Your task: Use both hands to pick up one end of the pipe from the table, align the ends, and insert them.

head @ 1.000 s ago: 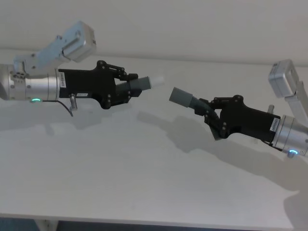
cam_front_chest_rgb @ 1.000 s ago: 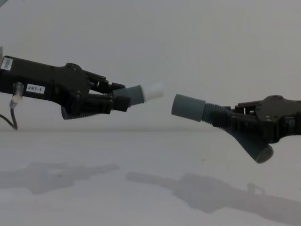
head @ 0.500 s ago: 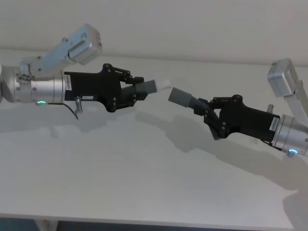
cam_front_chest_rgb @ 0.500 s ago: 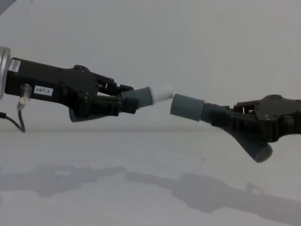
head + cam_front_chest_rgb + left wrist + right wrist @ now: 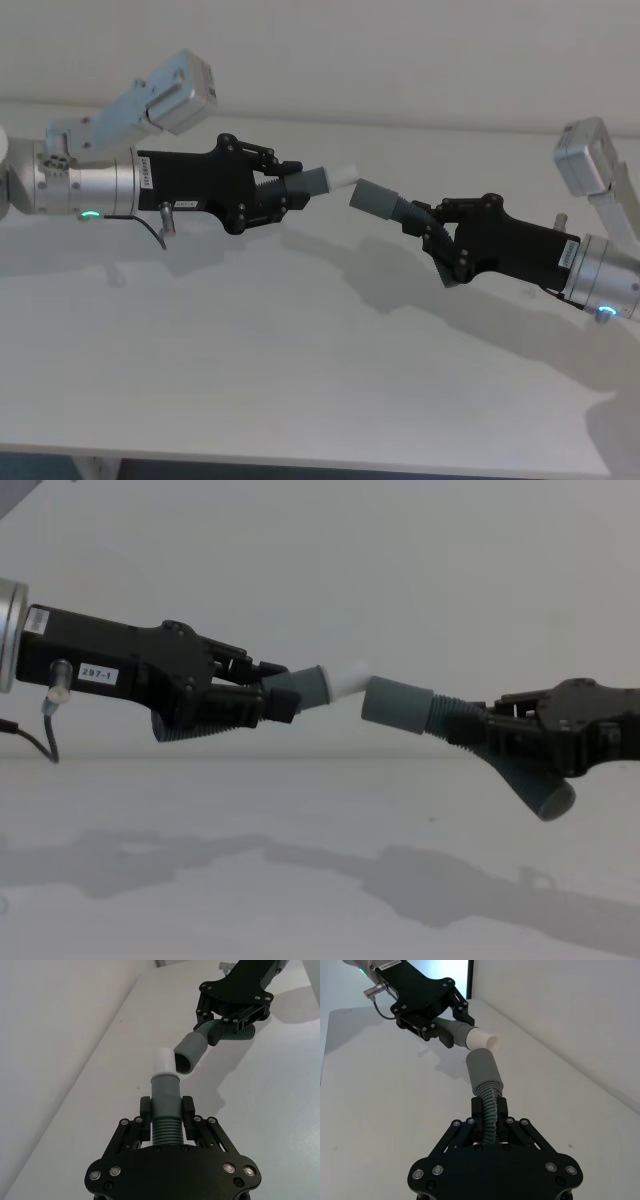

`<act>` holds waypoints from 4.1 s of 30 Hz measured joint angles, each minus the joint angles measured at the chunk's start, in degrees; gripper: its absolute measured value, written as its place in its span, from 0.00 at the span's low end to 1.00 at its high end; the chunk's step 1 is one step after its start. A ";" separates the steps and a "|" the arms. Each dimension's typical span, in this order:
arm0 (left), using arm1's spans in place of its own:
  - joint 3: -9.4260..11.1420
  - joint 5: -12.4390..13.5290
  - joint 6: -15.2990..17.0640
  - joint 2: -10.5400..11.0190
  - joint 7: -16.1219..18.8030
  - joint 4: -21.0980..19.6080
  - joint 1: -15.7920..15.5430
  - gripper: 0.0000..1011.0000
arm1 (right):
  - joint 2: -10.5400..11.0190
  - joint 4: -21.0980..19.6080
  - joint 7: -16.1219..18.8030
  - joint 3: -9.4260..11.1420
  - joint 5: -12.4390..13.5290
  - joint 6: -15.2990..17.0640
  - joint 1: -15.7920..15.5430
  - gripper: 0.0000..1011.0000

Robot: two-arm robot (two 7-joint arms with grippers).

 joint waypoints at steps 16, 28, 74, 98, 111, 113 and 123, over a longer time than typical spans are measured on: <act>0.23 0.78 0.50 0.53 3.17 -0.04 0.04 0.35 | -0.27 1.30 -0.41 -0.90 0.76 0.22 1.13 0.15; 0.69 0.70 0.55 0.79 3.68 0.40 -0.32 0.35 | -0.46 2.26 -0.35 -1.53 1.33 -0.05 2.07 0.15; 2.66 -2.09 1.87 1.92 4.28 0.00 -0.50 0.35 | -0.76 4.59 -1.87 -3.67 2.80 0.05 4.79 0.15; 3.63 -3.26 0.57 1.83 4.57 0.54 -1.05 0.35 | 0.26 4.79 1.08 -5.07 4.18 -2.28 5.43 0.15; 3.88 -5.87 -1.56 2.09 1.21 0.78 -1.32 0.35 | 0.60 5.36 1.41 -5.71 4.49 -3.03 5.95 0.15; 4.08 -6.76 -1.91 2.35 -0.30 0.80 -1.50 0.35 | 0.65 5.48 1.41 -5.85 4.55 -3.12 6.09 0.15; 5.51 -7.62 -1.63 3.89 -3.94 0.45 -2.33 0.35 | 0.98 5.72 1.56 -6.26 4.78 -3.71 6.51 0.15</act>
